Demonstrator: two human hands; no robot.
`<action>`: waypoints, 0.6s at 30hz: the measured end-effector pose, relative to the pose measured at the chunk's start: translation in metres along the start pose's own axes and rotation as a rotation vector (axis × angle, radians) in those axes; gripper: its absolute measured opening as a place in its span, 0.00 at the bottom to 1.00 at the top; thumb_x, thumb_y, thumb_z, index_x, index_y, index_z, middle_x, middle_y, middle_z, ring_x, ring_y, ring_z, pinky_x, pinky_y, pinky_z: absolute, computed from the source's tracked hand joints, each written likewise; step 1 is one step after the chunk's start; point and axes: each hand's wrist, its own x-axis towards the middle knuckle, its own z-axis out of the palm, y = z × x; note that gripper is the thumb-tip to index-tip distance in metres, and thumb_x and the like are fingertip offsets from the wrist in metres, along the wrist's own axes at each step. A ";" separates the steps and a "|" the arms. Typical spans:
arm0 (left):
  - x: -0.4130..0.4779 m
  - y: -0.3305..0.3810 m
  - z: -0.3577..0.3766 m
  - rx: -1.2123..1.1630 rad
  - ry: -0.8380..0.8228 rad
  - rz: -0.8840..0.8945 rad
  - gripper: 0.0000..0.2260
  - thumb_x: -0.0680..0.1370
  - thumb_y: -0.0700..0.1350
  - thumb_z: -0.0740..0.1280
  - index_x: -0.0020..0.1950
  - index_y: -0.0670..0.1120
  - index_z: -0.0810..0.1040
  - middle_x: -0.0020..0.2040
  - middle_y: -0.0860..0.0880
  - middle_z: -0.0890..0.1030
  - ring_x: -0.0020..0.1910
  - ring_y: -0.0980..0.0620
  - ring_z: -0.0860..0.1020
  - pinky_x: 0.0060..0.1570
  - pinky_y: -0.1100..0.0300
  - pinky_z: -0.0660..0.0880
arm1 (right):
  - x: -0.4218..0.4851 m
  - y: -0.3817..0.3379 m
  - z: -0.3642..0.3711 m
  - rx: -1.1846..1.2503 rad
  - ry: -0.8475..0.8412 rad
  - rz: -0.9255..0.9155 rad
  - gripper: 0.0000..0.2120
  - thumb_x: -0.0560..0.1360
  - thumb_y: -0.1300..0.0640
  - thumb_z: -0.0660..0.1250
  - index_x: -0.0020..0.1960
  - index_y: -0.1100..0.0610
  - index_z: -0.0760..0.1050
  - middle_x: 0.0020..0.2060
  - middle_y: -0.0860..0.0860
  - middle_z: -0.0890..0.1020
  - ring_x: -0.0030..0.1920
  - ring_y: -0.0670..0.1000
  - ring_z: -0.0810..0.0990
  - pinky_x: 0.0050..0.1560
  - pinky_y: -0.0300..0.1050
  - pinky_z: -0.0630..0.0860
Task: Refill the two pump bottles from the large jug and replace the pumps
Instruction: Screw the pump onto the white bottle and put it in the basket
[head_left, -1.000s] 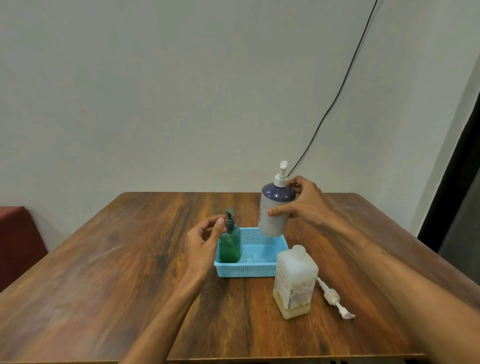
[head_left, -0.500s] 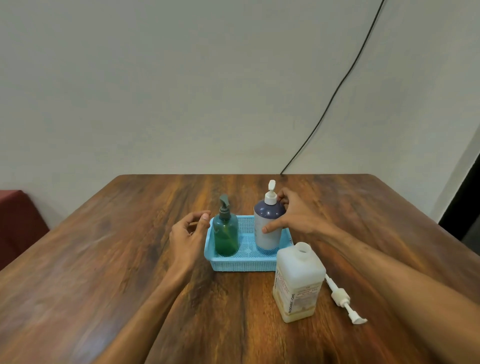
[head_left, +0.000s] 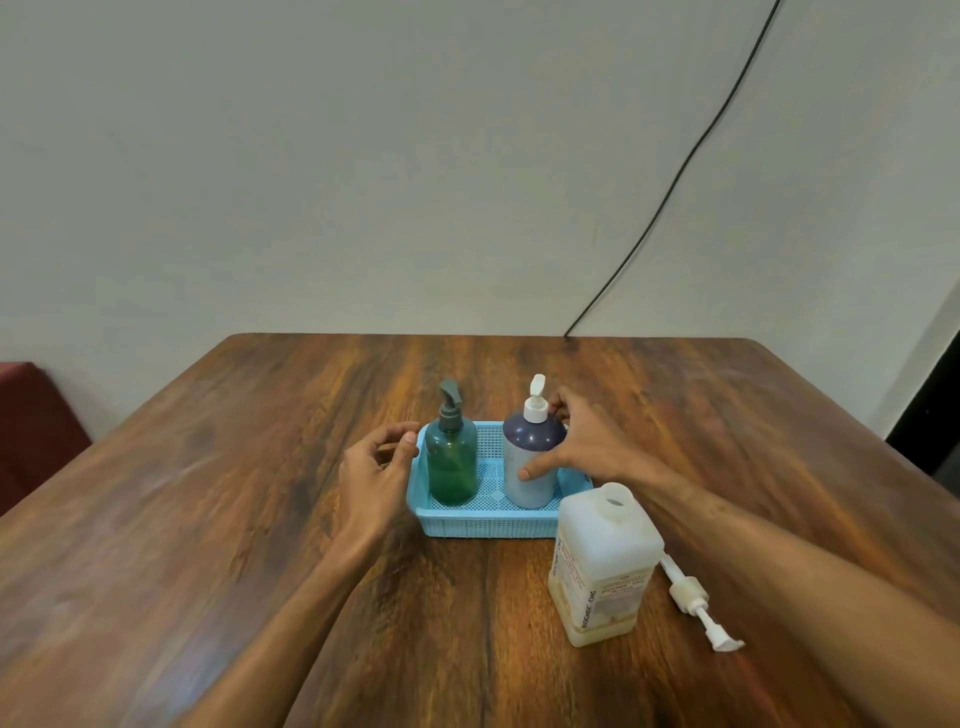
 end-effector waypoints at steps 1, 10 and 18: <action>-0.001 0.001 -0.001 0.000 -0.007 -0.001 0.07 0.80 0.42 0.67 0.53 0.51 0.83 0.49 0.54 0.85 0.49 0.54 0.83 0.49 0.52 0.82 | 0.000 -0.001 0.000 0.000 -0.008 0.000 0.40 0.55 0.51 0.87 0.61 0.51 0.70 0.57 0.49 0.79 0.56 0.50 0.79 0.57 0.48 0.80; 0.008 -0.002 -0.008 0.152 -0.119 -0.122 0.13 0.80 0.43 0.68 0.65 0.46 0.77 0.60 0.47 0.80 0.55 0.52 0.79 0.51 0.55 0.80 | -0.014 -0.003 -0.026 0.036 -0.028 0.051 0.40 0.60 0.54 0.85 0.67 0.54 0.70 0.57 0.52 0.78 0.56 0.52 0.79 0.55 0.49 0.81; 0.026 0.008 -0.004 0.391 -0.403 -0.389 0.20 0.78 0.42 0.68 0.69 0.43 0.70 0.59 0.46 0.77 0.54 0.49 0.79 0.51 0.52 0.81 | -0.025 0.011 -0.018 -0.111 -0.162 0.379 0.15 0.72 0.55 0.77 0.53 0.55 0.74 0.51 0.53 0.82 0.46 0.50 0.83 0.41 0.43 0.80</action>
